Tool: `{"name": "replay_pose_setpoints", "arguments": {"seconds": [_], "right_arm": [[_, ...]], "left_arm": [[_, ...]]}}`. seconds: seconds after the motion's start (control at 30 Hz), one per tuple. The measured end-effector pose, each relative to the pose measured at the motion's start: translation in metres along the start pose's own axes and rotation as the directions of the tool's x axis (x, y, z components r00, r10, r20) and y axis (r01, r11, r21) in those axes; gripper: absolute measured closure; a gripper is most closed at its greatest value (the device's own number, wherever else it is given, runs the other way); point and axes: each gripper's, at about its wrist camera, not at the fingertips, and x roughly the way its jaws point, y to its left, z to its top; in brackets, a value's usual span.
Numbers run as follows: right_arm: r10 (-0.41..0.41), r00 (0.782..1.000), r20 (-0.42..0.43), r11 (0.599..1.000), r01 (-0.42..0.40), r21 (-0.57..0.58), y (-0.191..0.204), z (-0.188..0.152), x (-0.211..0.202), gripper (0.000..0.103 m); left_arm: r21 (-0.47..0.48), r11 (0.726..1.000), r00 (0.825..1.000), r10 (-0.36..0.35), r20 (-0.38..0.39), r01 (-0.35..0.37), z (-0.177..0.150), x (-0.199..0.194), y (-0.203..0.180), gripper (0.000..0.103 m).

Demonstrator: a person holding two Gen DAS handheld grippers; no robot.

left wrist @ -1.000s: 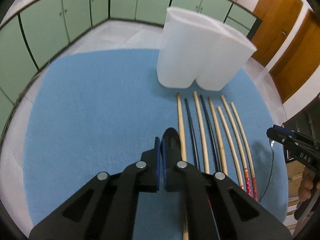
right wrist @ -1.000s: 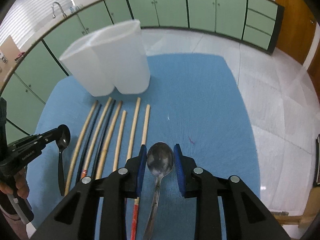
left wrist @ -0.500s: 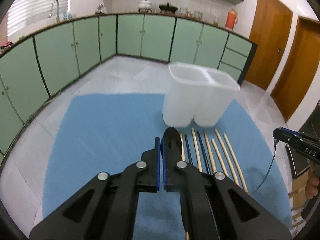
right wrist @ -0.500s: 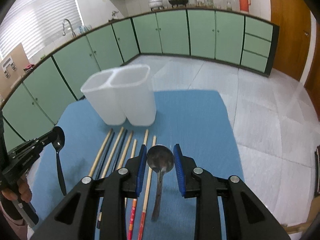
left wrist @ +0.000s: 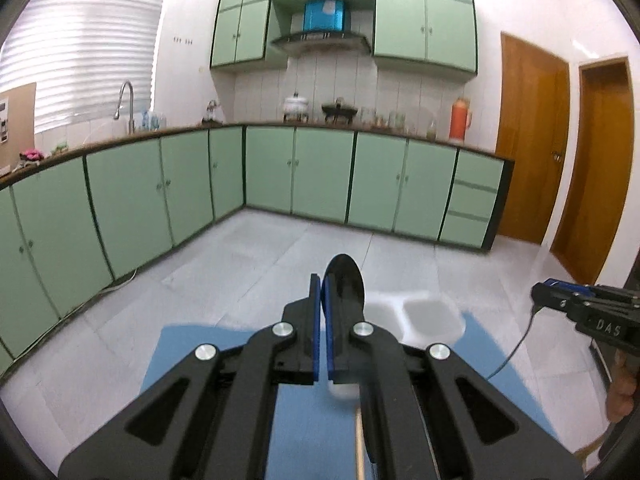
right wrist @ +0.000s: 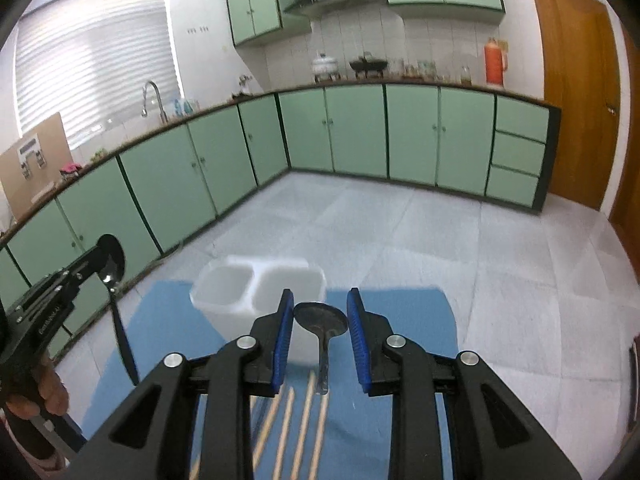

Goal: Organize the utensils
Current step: 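Lift the black spoon with the left tool while the right tool carries the silver spoon to the white holder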

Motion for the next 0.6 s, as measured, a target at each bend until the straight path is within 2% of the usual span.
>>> {"name": "replay_pose_setpoints", "arguments": {"seconds": [0.17, 0.33, 0.47, 0.6], "right_arm": [[0.031, 0.998, 0.062, 0.999, -0.031, 0.006, 0.006, 0.034, 0.010, 0.076], [0.050, 0.995, 0.092, 0.999, -0.051, 0.006, 0.012, 0.054, 0.032, 0.076], [0.038, 0.997, 0.074, 0.999, -0.038, -0.012, 0.013, 0.055, 0.049, 0.076], [0.080, 0.993, 0.089, 0.997, -0.080, 0.002, 0.008, 0.055, 0.041, 0.076]], "left_arm": [[0.030, 1.000, 0.996, 0.001, 0.087, -0.004, 0.030, 0.023, -0.020, 0.102], [0.042, 0.999, 0.992, 0.011, 0.123, -0.016, 0.038, 0.060, -0.035, 0.102], [0.049, 0.999, 0.997, 0.012, 0.082, -0.016, 0.030, 0.091, -0.043, 0.102], [0.047, 0.999, 0.998, 0.003, 0.066, -0.006, 0.020, 0.101, -0.042, 0.102]]}}
